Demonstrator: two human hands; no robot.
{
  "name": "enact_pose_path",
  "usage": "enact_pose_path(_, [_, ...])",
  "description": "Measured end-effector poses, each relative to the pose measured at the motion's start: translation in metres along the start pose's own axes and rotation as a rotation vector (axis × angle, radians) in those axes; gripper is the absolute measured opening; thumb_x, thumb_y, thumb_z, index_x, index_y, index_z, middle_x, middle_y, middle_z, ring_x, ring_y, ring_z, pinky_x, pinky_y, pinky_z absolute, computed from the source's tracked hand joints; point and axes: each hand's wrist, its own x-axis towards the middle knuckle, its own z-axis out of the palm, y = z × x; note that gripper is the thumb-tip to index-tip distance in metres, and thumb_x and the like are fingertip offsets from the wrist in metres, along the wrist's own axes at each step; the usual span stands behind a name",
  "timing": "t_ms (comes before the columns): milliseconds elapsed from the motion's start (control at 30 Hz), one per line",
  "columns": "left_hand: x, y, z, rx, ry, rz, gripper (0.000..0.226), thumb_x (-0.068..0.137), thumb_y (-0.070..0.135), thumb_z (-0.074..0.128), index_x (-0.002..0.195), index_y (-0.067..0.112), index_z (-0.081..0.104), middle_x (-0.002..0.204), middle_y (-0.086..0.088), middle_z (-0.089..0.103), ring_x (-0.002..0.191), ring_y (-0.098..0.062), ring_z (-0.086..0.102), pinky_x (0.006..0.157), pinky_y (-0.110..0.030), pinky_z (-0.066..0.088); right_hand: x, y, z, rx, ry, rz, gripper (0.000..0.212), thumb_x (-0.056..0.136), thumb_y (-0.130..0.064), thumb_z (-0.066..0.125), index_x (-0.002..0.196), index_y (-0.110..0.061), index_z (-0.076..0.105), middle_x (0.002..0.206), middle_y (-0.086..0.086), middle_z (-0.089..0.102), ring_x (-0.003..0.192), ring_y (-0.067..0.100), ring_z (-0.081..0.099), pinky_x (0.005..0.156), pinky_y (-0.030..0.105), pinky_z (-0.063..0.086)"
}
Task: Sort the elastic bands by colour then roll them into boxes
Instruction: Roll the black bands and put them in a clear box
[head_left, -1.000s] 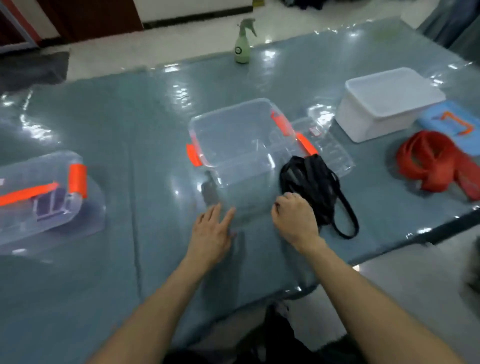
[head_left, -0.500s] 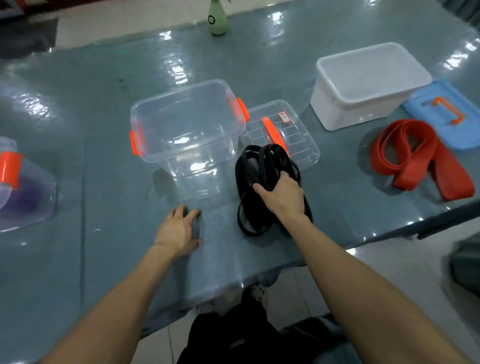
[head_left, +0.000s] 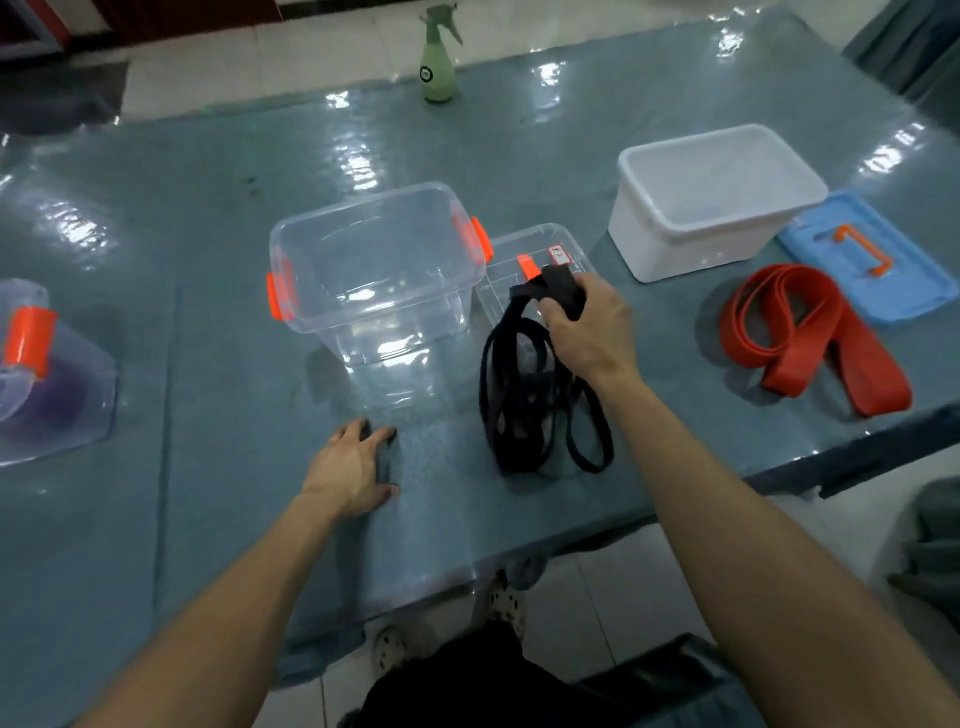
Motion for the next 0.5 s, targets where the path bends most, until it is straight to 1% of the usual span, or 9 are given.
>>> enact_pose_path(33, [-0.002, 0.0, -0.002, -0.009, -0.006, 0.01, 0.105, 0.081, 0.062, 0.084, 0.168, 0.037, 0.033, 0.171, -0.009, 0.031, 0.154, -0.034, 0.041, 0.121, -0.044, 0.046, 0.003, -0.01, -0.011, 0.0, 0.028, -0.035, 0.009, 0.092, -0.023, 0.073, 0.095, -0.02, 0.065, 0.088, -0.007, 0.062, 0.086, 0.02, 0.056, 0.075, 0.021, 0.036])
enact_pose_path(67, [-0.004, -0.001, -0.006, -0.031, -0.017, 0.022, 0.103, 0.082, 0.062, 0.084, 0.168, 0.036, 0.034, 0.171, -0.009, 0.032, 0.153, -0.033, 0.042, 0.121, -0.042, 0.045, 0.004, -0.021, -0.021, -0.009, 0.046, -0.072, 0.01, 0.092, -0.023, 0.073, 0.099, -0.018, 0.067, 0.09, -0.005, 0.062, 0.088, 0.02, 0.056, 0.075, 0.021, 0.035])
enact_pose_path(100, [-0.005, -0.003, -0.011, -0.075, -0.037, 0.036, 0.099, 0.084, 0.06, 0.084, 0.167, 0.035, 0.038, 0.169, -0.009, 0.036, 0.152, -0.031, 0.044, 0.12, -0.038, 0.044, 0.005, -0.031, -0.031, -0.022, 0.057, -0.107, 0.017, 0.093, -0.024, 0.072, 0.105, -0.013, 0.069, 0.096, 0.0, 0.065, 0.091, 0.022, 0.058, 0.079, 0.023, 0.037])
enact_pose_path(167, [-0.009, -0.006, -0.031, -0.255, -0.078, 0.077, 0.084, 0.089, 0.052, 0.086, 0.162, 0.03, 0.05, 0.161, -0.009, 0.051, 0.141, -0.027, 0.056, 0.112, -0.03, 0.046, 0.001, -0.053, -0.049, -0.047, 0.09, -0.162, 0.029, 0.095, -0.027, 0.072, 0.118, -0.009, 0.071, 0.108, 0.007, 0.07, 0.099, 0.024, 0.062, 0.087, 0.03, 0.045])
enact_pose_path(200, [-0.011, -0.006, -0.044, -0.386, -0.082, 0.099, 0.077, 0.092, 0.044, 0.087, 0.158, 0.026, 0.054, 0.155, -0.011, 0.059, 0.136, -0.025, 0.06, 0.109, -0.028, 0.047, -0.002, -0.064, -0.057, -0.049, 0.119, -0.189, 0.029, 0.096, -0.028, 0.071, 0.119, -0.01, 0.071, 0.109, 0.006, 0.07, 0.1, 0.023, 0.063, 0.09, 0.032, 0.047])
enact_pose_path(267, [-0.013, -0.007, -0.072, -0.599, 0.029, 0.134, 0.062, 0.096, 0.03, 0.085, 0.152, 0.02, 0.061, 0.146, -0.012, 0.067, 0.134, -0.025, 0.064, 0.113, -0.034, 0.049, -0.006, -0.089, -0.069, -0.047, 0.18, -0.251, 0.026, 0.096, -0.029, 0.07, 0.116, -0.011, 0.071, 0.108, 0.004, 0.07, 0.1, 0.022, 0.062, 0.09, 0.035, 0.049])
enact_pose_path(367, [-0.016, -0.004, -0.118, -0.786, 0.245, 0.213, 0.041, 0.101, 0.023, 0.079, 0.14, 0.018, 0.069, 0.133, -0.008, 0.074, 0.123, -0.024, 0.071, 0.114, -0.047, 0.054, -0.01, -0.124, -0.077, -0.094, 0.195, -0.28, 0.028, 0.099, -0.031, 0.067, 0.12, -0.012, 0.071, 0.115, 0.007, 0.072, 0.106, 0.026, 0.065, 0.092, 0.034, 0.049])
enact_pose_path(433, [-0.022, -0.001, -0.148, -0.849, 0.321, 0.293, 0.035, 0.102, 0.023, 0.078, 0.136, 0.021, 0.071, 0.126, -0.003, 0.076, 0.118, -0.019, 0.073, 0.111, -0.049, 0.057, -0.017, -0.141, -0.077, -0.168, 0.219, -0.336, 0.029, 0.101, -0.029, 0.066, 0.123, -0.011, 0.069, 0.119, 0.009, 0.071, 0.11, 0.031, 0.064, 0.092, 0.035, 0.046])
enact_pose_path(500, [-0.028, 0.001, -0.169, -0.83, 0.398, 0.374, 0.037, 0.1, 0.026, 0.08, 0.136, 0.026, 0.07, 0.125, 0.003, 0.076, 0.118, -0.011, 0.073, 0.111, -0.046, 0.057, -0.026, -0.15, -0.072, -0.268, 0.198, -0.369, 0.031, 0.102, -0.025, 0.066, 0.127, -0.008, 0.064, 0.123, 0.013, 0.067, 0.112, 0.037, 0.063, 0.092, 0.039, 0.046])
